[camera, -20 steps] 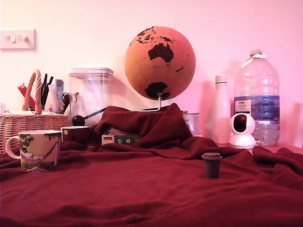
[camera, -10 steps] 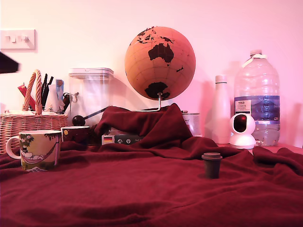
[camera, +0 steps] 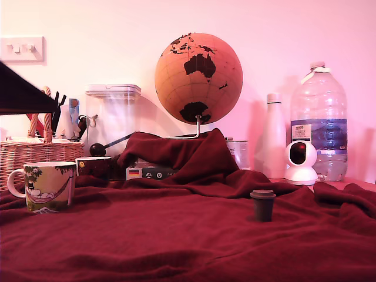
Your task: Pick up the coffee capsules on the table and drop them inside the coffee cup
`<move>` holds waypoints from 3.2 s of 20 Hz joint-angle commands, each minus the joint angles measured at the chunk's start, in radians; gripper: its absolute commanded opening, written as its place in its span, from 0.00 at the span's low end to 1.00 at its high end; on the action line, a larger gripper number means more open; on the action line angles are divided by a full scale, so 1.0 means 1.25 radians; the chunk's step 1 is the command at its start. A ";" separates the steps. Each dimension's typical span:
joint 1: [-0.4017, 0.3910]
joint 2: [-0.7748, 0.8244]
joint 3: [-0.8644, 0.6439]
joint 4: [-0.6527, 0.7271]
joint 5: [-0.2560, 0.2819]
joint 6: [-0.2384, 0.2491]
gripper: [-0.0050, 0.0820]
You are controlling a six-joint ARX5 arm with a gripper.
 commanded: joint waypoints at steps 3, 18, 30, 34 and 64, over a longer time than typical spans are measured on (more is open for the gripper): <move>-0.015 0.027 0.004 0.006 0.002 0.021 0.04; -0.015 0.057 0.002 0.007 -0.005 0.030 0.59; -0.053 0.280 0.002 0.267 0.010 0.049 0.60; -0.080 0.383 0.002 0.366 0.009 0.048 0.64; -0.228 0.896 0.156 0.686 -0.027 0.032 0.66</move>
